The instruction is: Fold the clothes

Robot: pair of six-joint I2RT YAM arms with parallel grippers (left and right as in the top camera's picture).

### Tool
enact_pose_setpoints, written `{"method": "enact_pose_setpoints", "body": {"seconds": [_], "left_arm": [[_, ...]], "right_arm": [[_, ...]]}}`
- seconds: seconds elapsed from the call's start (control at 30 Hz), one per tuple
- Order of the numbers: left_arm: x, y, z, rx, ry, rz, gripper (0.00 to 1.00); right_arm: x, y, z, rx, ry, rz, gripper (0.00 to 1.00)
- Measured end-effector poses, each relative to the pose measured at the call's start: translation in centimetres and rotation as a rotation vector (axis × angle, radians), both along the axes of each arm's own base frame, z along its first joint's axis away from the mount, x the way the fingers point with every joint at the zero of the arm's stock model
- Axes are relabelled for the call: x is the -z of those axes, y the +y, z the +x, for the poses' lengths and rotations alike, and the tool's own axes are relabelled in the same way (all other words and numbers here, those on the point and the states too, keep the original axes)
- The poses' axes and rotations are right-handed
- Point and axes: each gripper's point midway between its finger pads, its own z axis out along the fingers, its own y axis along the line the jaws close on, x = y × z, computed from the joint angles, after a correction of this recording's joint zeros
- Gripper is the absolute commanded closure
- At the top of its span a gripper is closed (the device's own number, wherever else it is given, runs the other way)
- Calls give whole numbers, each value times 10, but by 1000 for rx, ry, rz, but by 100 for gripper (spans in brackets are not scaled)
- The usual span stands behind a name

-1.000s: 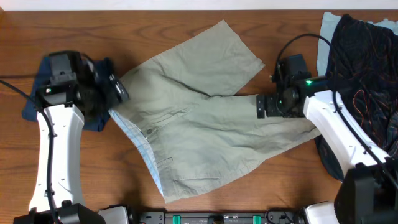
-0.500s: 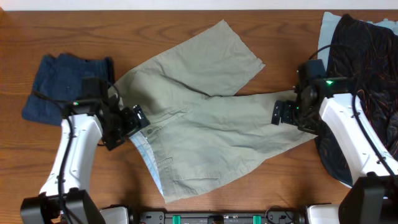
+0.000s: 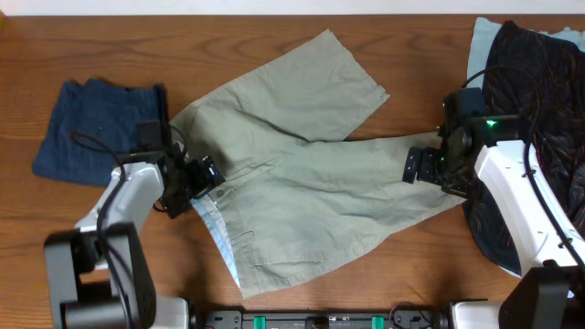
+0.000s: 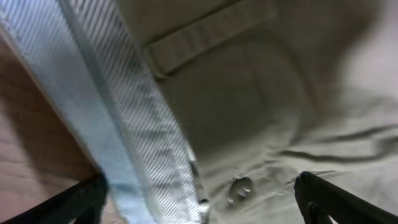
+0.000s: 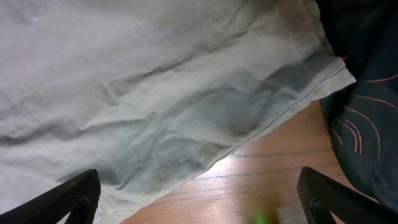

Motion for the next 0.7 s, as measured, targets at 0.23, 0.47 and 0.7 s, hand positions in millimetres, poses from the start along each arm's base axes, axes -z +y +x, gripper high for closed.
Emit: {"method": "enact_pose_setpoints", "body": {"seconds": [0.23, 0.47, 0.7], "left_arm": [[4, 4, 18, -27, -34, 12, 71], [9, 6, 56, -28, -172, 14, 94], [-22, 6, 117, -3, -393, 35, 94]], "right_arm": [[0, 0, -1, 0, 3, 0, 1], [0, 0, -1, 0, 3, 0, 1], [0, 0, -1, 0, 3, 0, 1]]}}
